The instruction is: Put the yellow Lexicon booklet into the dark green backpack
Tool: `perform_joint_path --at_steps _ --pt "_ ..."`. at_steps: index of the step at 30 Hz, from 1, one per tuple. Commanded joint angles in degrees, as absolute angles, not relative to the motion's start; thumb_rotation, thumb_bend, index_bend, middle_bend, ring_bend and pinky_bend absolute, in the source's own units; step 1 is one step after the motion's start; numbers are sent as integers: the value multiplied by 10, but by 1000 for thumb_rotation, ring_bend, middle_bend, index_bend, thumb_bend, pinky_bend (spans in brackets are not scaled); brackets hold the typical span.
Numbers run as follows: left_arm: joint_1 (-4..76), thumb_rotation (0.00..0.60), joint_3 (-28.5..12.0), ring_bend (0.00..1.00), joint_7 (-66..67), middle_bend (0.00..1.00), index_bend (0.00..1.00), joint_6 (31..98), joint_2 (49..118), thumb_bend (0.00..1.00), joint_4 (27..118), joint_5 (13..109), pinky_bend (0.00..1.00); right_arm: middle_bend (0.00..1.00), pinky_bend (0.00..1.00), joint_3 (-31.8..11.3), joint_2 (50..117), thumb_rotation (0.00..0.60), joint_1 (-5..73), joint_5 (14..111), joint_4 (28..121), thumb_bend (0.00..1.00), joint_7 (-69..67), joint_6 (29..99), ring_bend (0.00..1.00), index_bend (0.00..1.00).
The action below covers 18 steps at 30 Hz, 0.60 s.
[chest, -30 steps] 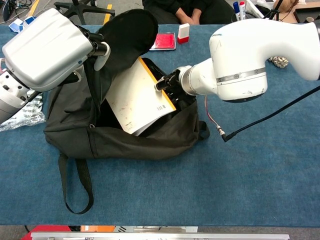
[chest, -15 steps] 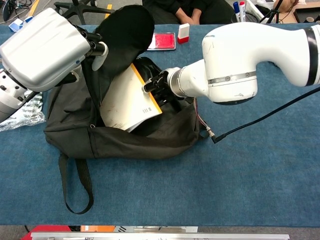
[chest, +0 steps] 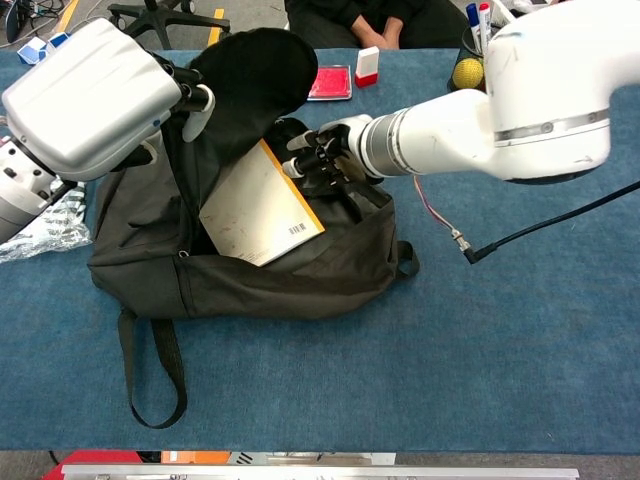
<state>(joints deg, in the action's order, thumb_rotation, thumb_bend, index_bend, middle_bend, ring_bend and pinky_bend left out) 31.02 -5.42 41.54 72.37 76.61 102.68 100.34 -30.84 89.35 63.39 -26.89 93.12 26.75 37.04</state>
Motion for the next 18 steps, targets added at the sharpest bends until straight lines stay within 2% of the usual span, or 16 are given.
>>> perform_joint_path --at_steps 1,4,7,10,14,18 --pt "310 600 -55 665 415 647 624 720 766 477 1026 999 876 77 147 -299 857 600 621 -255 965 508 251 350 28 0" --pt "312 600 -55 659 417 625 607 712 762 477 1031 992 862 77 147 -291 816 600 609 -240 1001 508 237 331 28 0" --pt "314 600 -52 615 418 581 560 699 753 477 1040 987 807 77 147 -283 764 600 592 -223 1043 509 220 311 28 0" --pt "317 600 -50 546 410 544 403 694 746 466 1050 990 723 77 147 -276 706 600 575 -202 1082 508 200 292 28 0" --pt "322 600 -49 441 401 461 167 695 745 302 1059 1005 603 77 146 -265 632 600 550 -170 1122 508 170 264 28 0" --pt "326 600 -48 418 397 429 143 690 744 250 1072 1011 552 87 147 -257 570 600 528 -135 1142 508 132 243 28 0"
